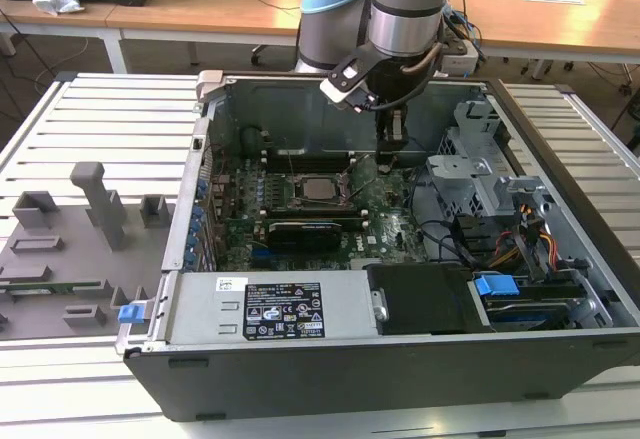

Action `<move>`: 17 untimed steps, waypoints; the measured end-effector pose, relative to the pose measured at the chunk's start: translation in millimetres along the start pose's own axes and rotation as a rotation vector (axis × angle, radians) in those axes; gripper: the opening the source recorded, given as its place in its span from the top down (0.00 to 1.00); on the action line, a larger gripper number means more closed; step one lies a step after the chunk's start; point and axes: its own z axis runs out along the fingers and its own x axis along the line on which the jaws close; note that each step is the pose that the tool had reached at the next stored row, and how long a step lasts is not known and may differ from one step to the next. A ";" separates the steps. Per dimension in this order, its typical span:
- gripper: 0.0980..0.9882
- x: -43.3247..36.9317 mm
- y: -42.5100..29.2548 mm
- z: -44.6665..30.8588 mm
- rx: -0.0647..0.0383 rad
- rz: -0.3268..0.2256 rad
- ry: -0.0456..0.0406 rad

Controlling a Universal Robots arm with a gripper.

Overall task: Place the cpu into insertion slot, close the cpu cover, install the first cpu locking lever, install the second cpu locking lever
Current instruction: 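Close the cpu cover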

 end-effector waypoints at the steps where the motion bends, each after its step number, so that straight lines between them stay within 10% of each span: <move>1: 0.99 0.1 1.0 0.9 0.000 0.001 -0.0001; 11: 0.99 0.2 4.3 12.8 0.010 0.003 -0.0013; 17: 0.99 0.4 6.6 13.7 0.139 0.004 -0.0103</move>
